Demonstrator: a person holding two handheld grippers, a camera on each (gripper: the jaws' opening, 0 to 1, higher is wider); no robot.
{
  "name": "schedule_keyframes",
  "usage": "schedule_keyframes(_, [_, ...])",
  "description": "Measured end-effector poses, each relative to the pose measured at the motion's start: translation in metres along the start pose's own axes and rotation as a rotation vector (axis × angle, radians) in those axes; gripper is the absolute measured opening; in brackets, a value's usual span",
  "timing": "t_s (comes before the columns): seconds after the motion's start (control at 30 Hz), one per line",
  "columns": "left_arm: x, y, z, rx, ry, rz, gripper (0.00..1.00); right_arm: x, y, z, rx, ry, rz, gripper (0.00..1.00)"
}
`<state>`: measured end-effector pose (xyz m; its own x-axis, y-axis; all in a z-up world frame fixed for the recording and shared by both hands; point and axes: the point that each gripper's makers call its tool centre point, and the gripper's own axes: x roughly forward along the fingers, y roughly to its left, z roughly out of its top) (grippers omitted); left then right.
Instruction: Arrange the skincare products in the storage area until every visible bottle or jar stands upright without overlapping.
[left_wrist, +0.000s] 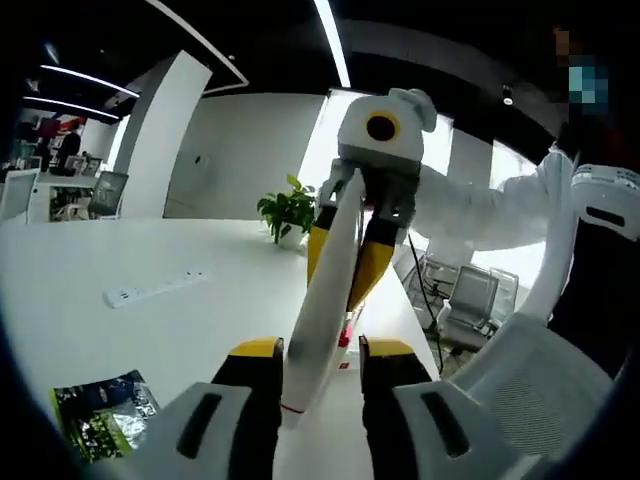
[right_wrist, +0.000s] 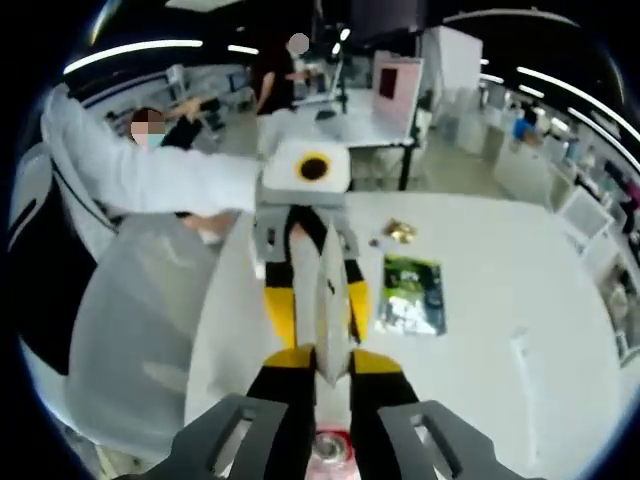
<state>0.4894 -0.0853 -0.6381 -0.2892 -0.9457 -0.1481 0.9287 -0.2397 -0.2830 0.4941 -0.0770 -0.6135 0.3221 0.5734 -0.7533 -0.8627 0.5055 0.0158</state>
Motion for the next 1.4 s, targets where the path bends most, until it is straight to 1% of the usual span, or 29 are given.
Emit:
schedule_keyframes(0.07, [0.004,0.003,-0.006,0.02,0.023,0.011,0.23,0.002,0.005,-0.003,-0.013,0.014,0.015,0.01])
schedule_keyframes(0.1, [0.005,0.002,-0.008,0.025,0.027,0.003,0.22,0.003,0.007,-0.005,-0.024,0.024,0.018,0.01])
schedule_keyframes(0.13, [0.007,-0.004,-0.011,0.024,0.036,-0.029,0.19,0.004,0.007,-0.007,-0.031,0.032,0.015,0.01])
schedule_keyframes(0.17, [0.009,-0.006,-0.014,0.039,0.044,-0.031,0.17,0.006,0.007,-0.01,-0.038,0.037,0.01,0.01])
schedule_keyframes(0.2, [0.01,-0.003,-0.017,0.063,0.064,-0.021,0.17,0.008,0.007,-0.012,-0.031,0.041,0.012,0.01])
schedule_keyframes(0.27, [0.011,-0.003,-0.021,0.047,0.078,-0.025,0.16,0.011,0.009,-0.017,-0.035,0.046,0.021,0.02])
schedule_keyframes(0.33, [0.013,-0.003,-0.026,0.083,0.098,-0.015,0.16,0.015,0.01,-0.021,-0.04,0.048,0.019,0.02])
schedule_keyframes(0.43, [0.017,-0.003,-0.033,0.09,0.127,-0.008,0.15,0.021,0.01,-0.027,-0.056,0.06,0.024,0.03])
schedule_keyframes(0.5, [0.02,-0.005,-0.035,0.096,0.142,-0.006,0.15,0.024,0.01,-0.031,-0.058,0.081,0.028,0.03])
schedule_keyframes(0.63, [0.019,-0.001,-0.044,0.107,0.168,-0.009,0.14,0.028,0.012,-0.038,-0.062,0.12,0.043,0.04])
schedule_keyframes(0.67, [0.022,-0.003,-0.045,0.108,0.172,-0.009,0.14,0.028,0.012,-0.039,-0.064,0.126,0.044,0.04])
schedule_keyframes(0.73, [0.022,-0.001,-0.048,0.111,0.181,-0.01,0.14,0.03,0.012,-0.04,-0.066,0.133,0.046,0.04])
schedule_keyframes(0.8, [0.026,-0.01,-0.05,0.118,0.195,-0.007,0.14,0.031,0.012,-0.042,-0.07,0.144,0.047,0.05])
schedule_keyframes(0.83, [0.026,-0.011,-0.051,0.118,0.198,-0.006,0.14,0.031,0.012,-0.043,-0.071,0.152,0.046,0.05])
schedule_keyframes(0.9, [0.026,-0.011,-0.056,0.13,0.223,-0.003,0.14,0.032,0.012,-0.044,-0.079,0.161,0.048,0.05])
schedule_keyframes(0.97, [0.023,-0.011,-0.066,0.144,0.274,0.006,0.14,0.032,0.012,-0.044,-0.086,0.166,0.051,0.04])
schedule_keyframes(1.0, [0.023,-0.012,-0.07,0.149,0.283,0.007,0.14,0.032,0.013,-0.044,-0.078,0.173,0.054,0.04])
schedule_keyframes(1.07, [0.022,-0.013,-0.072,0.139,0.278,0.005,0.14,0.034,0.015,-0.046,-0.083,0.183,0.07,0.04])
schedule_keyframes(1.13, [0.022,-0.014,-0.07,0.13,0.266,0.007,0.13,0.033,0.014,-0.045,-0.088,0.194,0.062,0.04])
schedule_keyframes(1.3, [0.029,-0.021,-0.068,0.148,0.27,0.017,0.14,0.03,0.013,-0.038,-0.112,0.223,0.057,0.03])
schedule_keyframes(1.33, [0.031,-0.021,-0.068,0.151,0.27,0.02,0.14,0.03,0.013,-0.037,-0.116,0.225,0.056,0.03])
schedule_keyframes(1.4, [0.031,-0.019,-0.067,0.153,0.267,0.023,0.14,0.028,0.012,-0.037,-0.135,0.25,0.053,0.02])
